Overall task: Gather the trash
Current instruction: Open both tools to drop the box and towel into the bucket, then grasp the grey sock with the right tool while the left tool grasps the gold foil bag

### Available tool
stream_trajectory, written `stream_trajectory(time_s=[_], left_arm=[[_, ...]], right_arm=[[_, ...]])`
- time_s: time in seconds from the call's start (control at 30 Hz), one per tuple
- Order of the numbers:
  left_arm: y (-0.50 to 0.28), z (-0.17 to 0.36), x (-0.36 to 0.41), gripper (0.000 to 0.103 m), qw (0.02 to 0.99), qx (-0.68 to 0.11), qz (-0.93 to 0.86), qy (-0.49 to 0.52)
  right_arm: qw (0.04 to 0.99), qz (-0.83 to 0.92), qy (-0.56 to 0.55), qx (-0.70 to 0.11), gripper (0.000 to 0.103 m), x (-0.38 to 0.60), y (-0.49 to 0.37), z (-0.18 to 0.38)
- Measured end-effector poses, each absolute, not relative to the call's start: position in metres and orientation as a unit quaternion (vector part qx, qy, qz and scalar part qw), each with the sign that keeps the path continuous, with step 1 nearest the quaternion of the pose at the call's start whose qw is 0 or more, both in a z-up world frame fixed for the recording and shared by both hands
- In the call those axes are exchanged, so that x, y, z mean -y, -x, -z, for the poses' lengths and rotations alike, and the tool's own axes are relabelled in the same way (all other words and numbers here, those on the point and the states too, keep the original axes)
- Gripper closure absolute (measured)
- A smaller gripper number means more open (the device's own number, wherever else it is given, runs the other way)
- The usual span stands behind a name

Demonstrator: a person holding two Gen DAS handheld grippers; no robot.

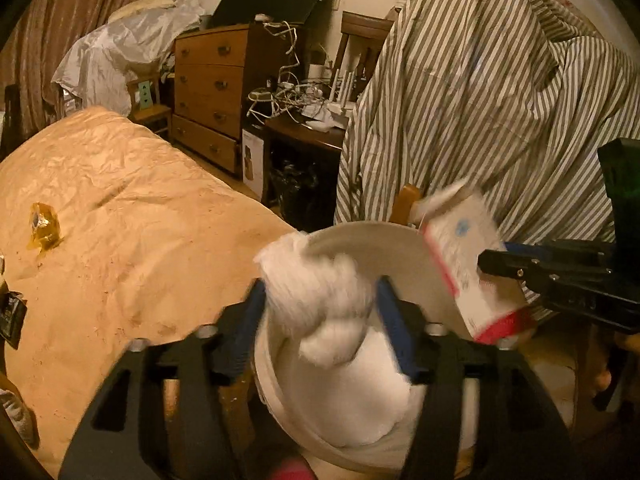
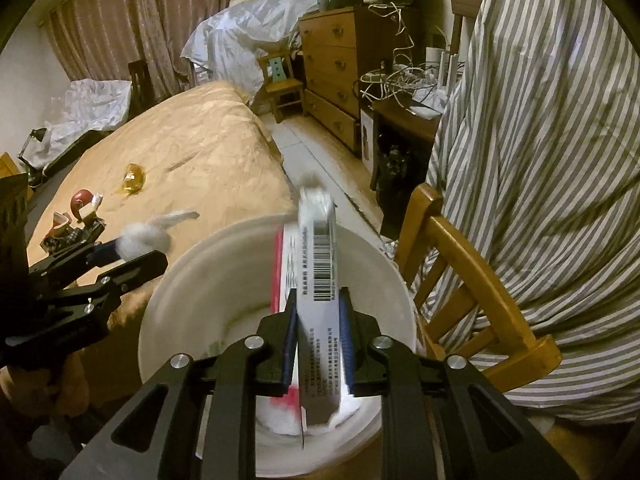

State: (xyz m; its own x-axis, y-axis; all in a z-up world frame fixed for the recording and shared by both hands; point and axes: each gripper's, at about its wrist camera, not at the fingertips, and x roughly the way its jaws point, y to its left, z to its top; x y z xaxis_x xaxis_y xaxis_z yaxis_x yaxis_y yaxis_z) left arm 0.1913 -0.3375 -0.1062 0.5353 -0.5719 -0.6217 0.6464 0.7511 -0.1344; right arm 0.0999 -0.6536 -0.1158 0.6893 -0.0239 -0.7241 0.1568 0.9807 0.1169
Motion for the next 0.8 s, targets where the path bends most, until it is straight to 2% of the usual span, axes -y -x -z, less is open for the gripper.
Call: stream_trajectory(time_s=[0.03,0.07,0.43,0.57,0.63,0.8], left_arm=[[-0.191,0.105,0.337,0.030,0.877,-0.329,0.346,-0.056],[-0.190,0.103,0.335,0.029,0.879,-0.326,0.345,-0.055],[-0.184,0.088,0.311,0.029,0.888,-0.312,0.336,-0.046],[-0.179,0.079,0.280,0.029,0.898,-0.299,0.319,-0.039],[-0.177,0.074,0.260,0.025,0.905,-0.292,0.306,-0.035],[-0.178,0.073,0.182,0.025,0.928,-0.280,0.246,-0.026]], right_arm=[[0.916,0.051,-0.084,-0.388,0.068,0.651,-0.099,0.116],[0.918,0.053,-0.084,-0.385,0.066,0.649,-0.096,0.116],[0.936,0.043,-0.080,-0.339,0.066,0.631,-0.082,0.086],[0.950,0.012,-0.073,-0.302,0.053,0.598,-0.080,0.069],[0.957,-0.018,-0.069,-0.282,0.050,0.570,-0.083,0.065],[0.957,-0.100,-0.048,-0.268,0.048,0.490,-0.103,0.067]])
